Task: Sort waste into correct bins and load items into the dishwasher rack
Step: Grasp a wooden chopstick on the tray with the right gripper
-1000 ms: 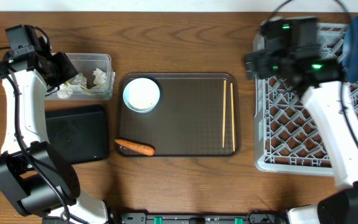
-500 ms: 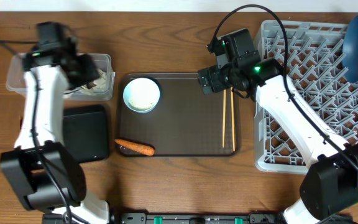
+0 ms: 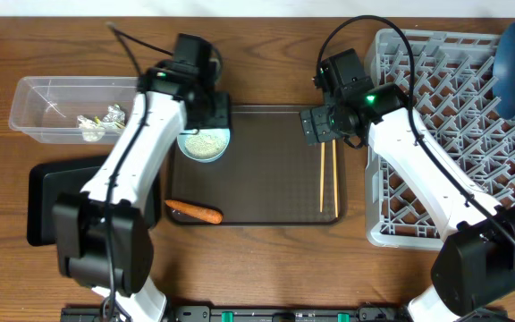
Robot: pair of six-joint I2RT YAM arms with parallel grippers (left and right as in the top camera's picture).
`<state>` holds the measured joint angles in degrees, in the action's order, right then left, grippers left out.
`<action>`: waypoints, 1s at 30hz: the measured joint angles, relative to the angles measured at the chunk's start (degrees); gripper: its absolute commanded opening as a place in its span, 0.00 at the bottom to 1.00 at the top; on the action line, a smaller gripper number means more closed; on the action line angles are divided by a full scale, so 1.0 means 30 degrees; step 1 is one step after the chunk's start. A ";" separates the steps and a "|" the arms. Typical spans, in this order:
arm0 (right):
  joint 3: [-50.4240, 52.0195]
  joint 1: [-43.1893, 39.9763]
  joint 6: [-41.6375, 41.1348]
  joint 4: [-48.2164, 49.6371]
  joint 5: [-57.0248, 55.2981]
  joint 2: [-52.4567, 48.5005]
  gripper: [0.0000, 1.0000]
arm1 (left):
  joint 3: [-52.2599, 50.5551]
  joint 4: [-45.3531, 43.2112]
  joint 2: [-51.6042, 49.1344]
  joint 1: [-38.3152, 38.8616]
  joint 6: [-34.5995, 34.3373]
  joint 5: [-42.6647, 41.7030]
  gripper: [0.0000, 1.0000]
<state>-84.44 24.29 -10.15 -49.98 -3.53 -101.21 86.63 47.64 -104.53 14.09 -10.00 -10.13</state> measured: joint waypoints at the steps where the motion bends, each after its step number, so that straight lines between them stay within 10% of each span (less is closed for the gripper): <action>1: 0.0000 0.0000 -0.0095 -0.0051 -0.0029 0.0000 0.91 | 0.0000 0.0000 -0.0153 0.0131 0.0000 0.0000 0.55; 30: 0.0007 0.0962 -0.4524 -0.1763 0.1632 -0.5676 0.62 | -0.0073 0.0036 -0.0488 0.0073 0.0000 0.1887 0.56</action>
<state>-84.42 27.18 -23.73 -55.27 1.37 -118.24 86.41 47.75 -106.00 14.31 -10.00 -4.47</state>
